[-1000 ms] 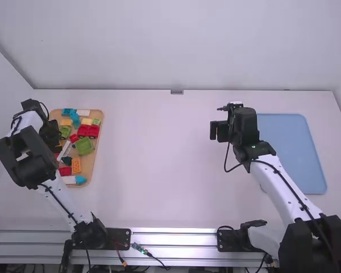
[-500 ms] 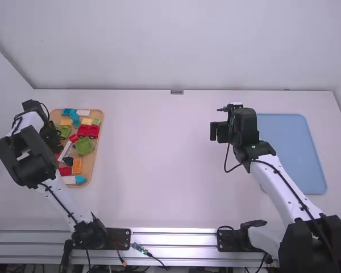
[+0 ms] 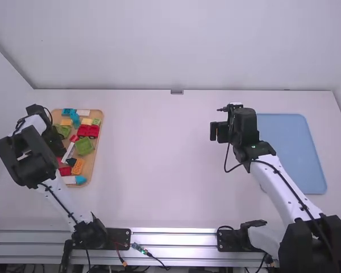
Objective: Assemble lego blocks to make yellow taxi
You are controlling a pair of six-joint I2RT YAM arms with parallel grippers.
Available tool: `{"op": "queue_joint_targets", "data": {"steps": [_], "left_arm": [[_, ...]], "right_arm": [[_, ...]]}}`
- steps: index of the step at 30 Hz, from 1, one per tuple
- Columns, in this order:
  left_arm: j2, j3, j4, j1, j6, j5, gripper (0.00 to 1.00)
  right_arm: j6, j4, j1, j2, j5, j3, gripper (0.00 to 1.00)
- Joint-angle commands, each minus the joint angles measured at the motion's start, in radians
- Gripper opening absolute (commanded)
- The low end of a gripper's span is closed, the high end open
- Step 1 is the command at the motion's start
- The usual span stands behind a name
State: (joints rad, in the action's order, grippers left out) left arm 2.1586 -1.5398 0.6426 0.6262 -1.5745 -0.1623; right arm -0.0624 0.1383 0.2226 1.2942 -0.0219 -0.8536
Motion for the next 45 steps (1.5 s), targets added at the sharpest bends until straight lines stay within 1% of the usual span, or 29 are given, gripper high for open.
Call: {"op": "queue_joint_targets", "data": {"steps": [1,3,7,10,15,19,25,30,31,34,37,39,41,45], "left_arm": [[-0.002,0.010,0.041,-0.004,-0.016,-0.011,0.86],[-0.002,0.010,0.076,-0.004,-0.077,-0.016,0.89],[-0.002,0.010,0.056,-0.003,-0.086,-0.030,0.90],[-0.002,0.010,0.042,-0.003,-0.086,-0.034,0.90],[-0.002,0.008,-0.026,-0.003,-0.086,-0.029,0.88],[-0.002,-0.011,-0.015,-0.003,-0.079,-0.003,0.88],[-0.003,-0.088,0.115,-0.003,-0.082,0.021,0.87],[-0.014,-0.158,0.217,-0.004,-0.083,-0.025,0.89],[-0.014,-0.182,0.247,-0.004,-0.114,-0.042,0.92],[-0.014,-0.192,0.275,-0.002,-0.189,-0.043,0.95],[-0.014,-0.179,0.282,0.004,-0.266,-0.056,0.93],[-0.014,-0.164,0.273,0.003,-0.323,-0.073,0.94],[-0.014,-0.151,0.254,0.002,-0.322,-0.097,0.91],[-0.014,-0.136,0.215,0.003,-0.321,-0.143,0.87]], "right_arm": [[-0.005,0.001,0.001,0.007,-0.002,-0.034,1.00],[-0.005,-0.001,0.001,0.007,-0.002,-0.034,1.00],[-0.005,-0.002,0.001,0.007,-0.002,-0.034,1.00],[-0.005,-0.003,0.001,0.007,-0.002,-0.034,1.00],[-0.002,-0.002,0.001,0.007,-0.002,-0.034,1.00],[-0.002,-0.003,0.001,0.007,-0.002,-0.034,1.00],[-0.002,-0.018,0.001,0.007,-0.002,-0.034,1.00],[-0.002,-0.021,0.001,0.008,-0.002,-0.034,1.00],[-0.002,-0.020,0.001,0.008,-0.002,-0.034,1.00],[-0.002,-0.017,0.001,0.008,-0.002,-0.034,1.00],[-0.002,-0.010,0.001,0.007,-0.002,-0.034,1.00],[-0.002,-0.003,0.001,0.008,-0.002,-0.034,1.00],[-0.002,-0.002,0.001,0.008,-0.002,-0.034,1.00],[-0.002,-0.002,0.001,0.008,-0.002,-0.034,1.00]]}}
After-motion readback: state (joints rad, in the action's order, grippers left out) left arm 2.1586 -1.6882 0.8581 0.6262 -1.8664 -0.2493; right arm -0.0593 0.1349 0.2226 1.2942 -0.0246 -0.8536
